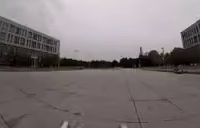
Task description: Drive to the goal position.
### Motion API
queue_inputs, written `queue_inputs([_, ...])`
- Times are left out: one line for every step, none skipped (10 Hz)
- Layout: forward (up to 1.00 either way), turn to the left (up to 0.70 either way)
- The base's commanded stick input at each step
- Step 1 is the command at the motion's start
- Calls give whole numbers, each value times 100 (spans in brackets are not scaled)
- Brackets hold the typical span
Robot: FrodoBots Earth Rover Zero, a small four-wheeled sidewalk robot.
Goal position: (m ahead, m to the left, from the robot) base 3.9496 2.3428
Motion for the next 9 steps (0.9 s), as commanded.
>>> queue_inputs([70,0])
queue_inputs([70,0])
queue_inputs([70,0])
queue_inputs([70,0])
queue_inputs([70,0])
queue_inputs([70,0])
queue_inputs([70,0])
queue_inputs([70,0])
queue_inputs([70,-11])
